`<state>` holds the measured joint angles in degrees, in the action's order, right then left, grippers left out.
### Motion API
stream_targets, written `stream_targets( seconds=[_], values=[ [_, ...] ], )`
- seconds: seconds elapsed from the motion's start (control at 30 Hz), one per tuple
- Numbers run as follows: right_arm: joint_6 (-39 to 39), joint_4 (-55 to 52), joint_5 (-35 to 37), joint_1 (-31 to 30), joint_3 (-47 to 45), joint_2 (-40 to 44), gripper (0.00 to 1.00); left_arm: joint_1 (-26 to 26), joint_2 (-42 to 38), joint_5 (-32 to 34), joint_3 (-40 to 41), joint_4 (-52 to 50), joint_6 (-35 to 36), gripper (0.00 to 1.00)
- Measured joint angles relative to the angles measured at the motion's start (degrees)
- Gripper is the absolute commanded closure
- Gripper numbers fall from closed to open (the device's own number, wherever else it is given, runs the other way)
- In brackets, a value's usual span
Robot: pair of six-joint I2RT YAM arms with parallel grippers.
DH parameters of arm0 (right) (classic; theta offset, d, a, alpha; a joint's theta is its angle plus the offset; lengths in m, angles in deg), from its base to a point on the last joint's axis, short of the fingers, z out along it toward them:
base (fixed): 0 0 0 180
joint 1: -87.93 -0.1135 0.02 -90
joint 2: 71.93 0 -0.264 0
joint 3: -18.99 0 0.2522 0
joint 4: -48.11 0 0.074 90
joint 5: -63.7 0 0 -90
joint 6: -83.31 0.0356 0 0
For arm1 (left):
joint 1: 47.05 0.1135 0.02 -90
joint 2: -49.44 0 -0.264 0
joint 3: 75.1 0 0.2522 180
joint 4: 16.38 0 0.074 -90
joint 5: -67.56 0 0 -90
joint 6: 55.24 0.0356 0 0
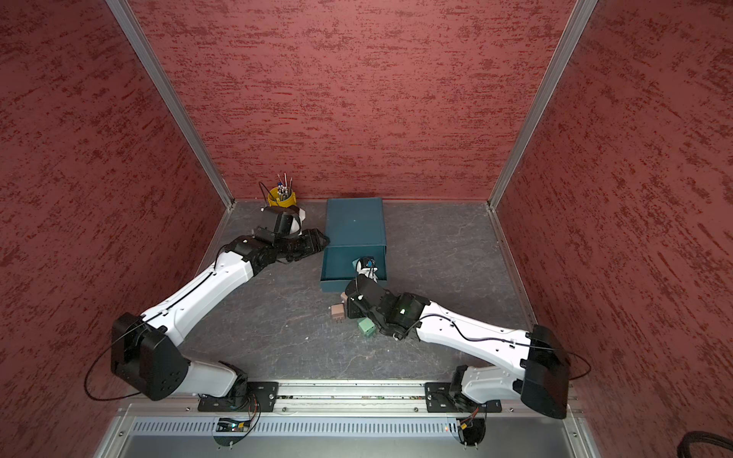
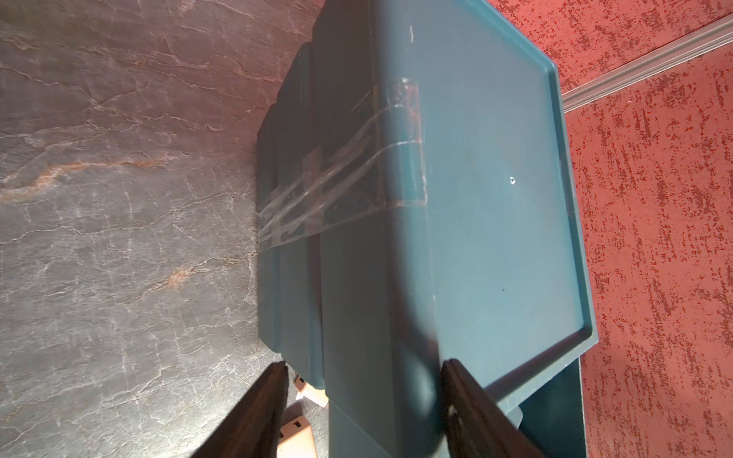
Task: Place the plugs into the drawer by color
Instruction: Close the drawer in the storage box.
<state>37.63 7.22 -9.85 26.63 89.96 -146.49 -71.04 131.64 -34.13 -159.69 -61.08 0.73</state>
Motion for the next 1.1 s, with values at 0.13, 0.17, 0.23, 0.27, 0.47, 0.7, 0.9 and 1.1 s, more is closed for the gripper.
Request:
stream_targets(
  seconds=[0.13, 0.17, 0.23, 0.27, 0.47, 0.7, 0.9, 1.1],
  values=[
    [-1.57, -0.26, 1.27, 0.0, 2.51, -2.36, 0.8, 0.61, -0.02, -0.04, 0.0, -0.09, 0.02, 0.36],
    [-1.95, -0.24, 1.64, 0.0, 3.26, -2.95, 0.8, 0.9, -0.04, -0.04, 0.0, -0.11, 0.02, 0.36],
    [-2.64, -0.22, 2.16, 0.24, 4.44, -3.82, 0.8, 1.22, -0.09, -0.07, 0.0, -0.17, 0.13, 0.36],
    [-2.93, -0.13, 2.43, 0.35, 5.05, -4.24, 0.79, 1.31, -0.11, -0.09, 0.0, -0.22, 0.24, 0.36],
    [-4.07, 1.16, 2.62, 1.97, 6.19, -6.19, 0.75, 1.44, -0.22, -0.02, 0.17, -0.11, 1.01, 0.36],
    [-5.05, 5.51, 1.88, 3.78, 6.16, -7.3, 0.55, 1.44, -0.24, -0.04, 0.24, 0.04, 1.53, 0.37],
    [-5.84, 8.24, 1.55, 5.68, 6.16, -8.15, 0.52, 1.44, -0.24, -0.07, 0.35, 0.15, 1.53, 0.37],
    [-6.08, 10.54, 1.14, 8.87, 6.62, -10.99, 0.51, 1.44, -0.26, -0.07, 0.37, 0.24, 1.53, 0.37]
  ],
)
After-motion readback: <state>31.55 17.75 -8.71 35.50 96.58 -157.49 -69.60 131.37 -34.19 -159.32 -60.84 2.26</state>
